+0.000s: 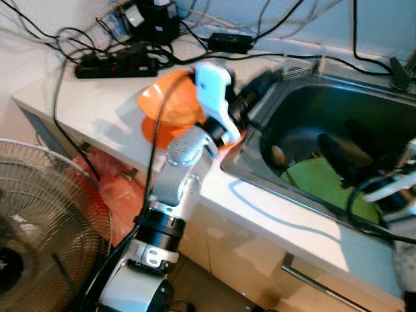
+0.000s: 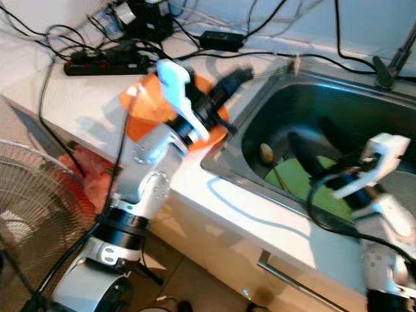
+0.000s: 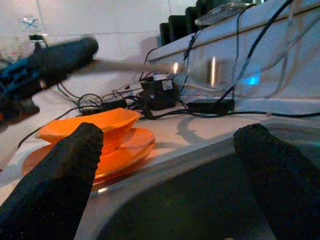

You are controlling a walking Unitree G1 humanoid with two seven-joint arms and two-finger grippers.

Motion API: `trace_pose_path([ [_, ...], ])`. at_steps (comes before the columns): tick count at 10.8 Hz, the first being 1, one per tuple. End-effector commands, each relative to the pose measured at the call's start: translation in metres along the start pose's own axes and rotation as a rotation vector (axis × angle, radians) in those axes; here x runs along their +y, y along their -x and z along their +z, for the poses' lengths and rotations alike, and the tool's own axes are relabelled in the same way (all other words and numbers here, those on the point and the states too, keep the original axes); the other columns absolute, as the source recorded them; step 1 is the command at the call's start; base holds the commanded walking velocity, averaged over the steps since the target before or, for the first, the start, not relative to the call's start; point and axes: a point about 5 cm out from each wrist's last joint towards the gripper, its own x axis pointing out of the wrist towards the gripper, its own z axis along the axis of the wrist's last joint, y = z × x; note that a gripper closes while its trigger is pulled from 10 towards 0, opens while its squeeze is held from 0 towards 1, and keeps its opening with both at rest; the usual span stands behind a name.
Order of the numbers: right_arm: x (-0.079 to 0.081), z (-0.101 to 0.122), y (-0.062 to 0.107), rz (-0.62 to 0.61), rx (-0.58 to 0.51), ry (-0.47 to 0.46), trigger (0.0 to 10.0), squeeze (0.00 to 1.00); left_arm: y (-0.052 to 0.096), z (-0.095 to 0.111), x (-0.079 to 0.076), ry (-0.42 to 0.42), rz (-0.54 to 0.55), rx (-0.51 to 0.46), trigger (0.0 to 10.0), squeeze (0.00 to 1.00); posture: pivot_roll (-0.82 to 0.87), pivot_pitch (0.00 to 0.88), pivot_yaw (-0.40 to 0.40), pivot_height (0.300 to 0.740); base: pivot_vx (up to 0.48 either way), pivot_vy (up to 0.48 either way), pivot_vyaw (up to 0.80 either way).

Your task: Kitchen organization

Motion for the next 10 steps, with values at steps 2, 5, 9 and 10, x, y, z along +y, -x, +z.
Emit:
trace_pose_path([
  [2, -0.003, 0.009, 0.008, -0.012, 0.007, 0.038, 10.0, 0.0, -0.013, -0.012, -0.014, 0.035, -0.049, 0.031, 10.0, 0.0, -0.08, 0.086, 0.097, 0.74, 0.0, 0.0, 0.0],
  [5, -0.002, 0.013, 0.015, -0.013, 0.02, 0.046, 10.0, 0.0, -0.021, -0.036, -0.024, 0.091, -0.07, 0.098, 10.0, 0.0, -0.11, 0.098, 0.1, 0.74, 0.0, 0.0, 0.0],
  [9, 0.002, 0.014, 0.024, -0.018, 0.035, 0.039, 10.0, 0.0, -0.029, -0.06, -0.043, 0.144, -0.138, 0.176, 10.0, 0.0, -0.13, 0.114, 0.103, 0.74, 0.0, 0.0, 0.0],
  [10, 0.005, 0.013, 0.026, -0.01, 0.044, 0.026, 10.0, 0.0, -0.031, -0.06, -0.046, 0.148, -0.152, 0.178, 10.0, 0.0, -0.13, 0.125, 0.106, 0.74, 0.0, 0.0, 0.0],
])
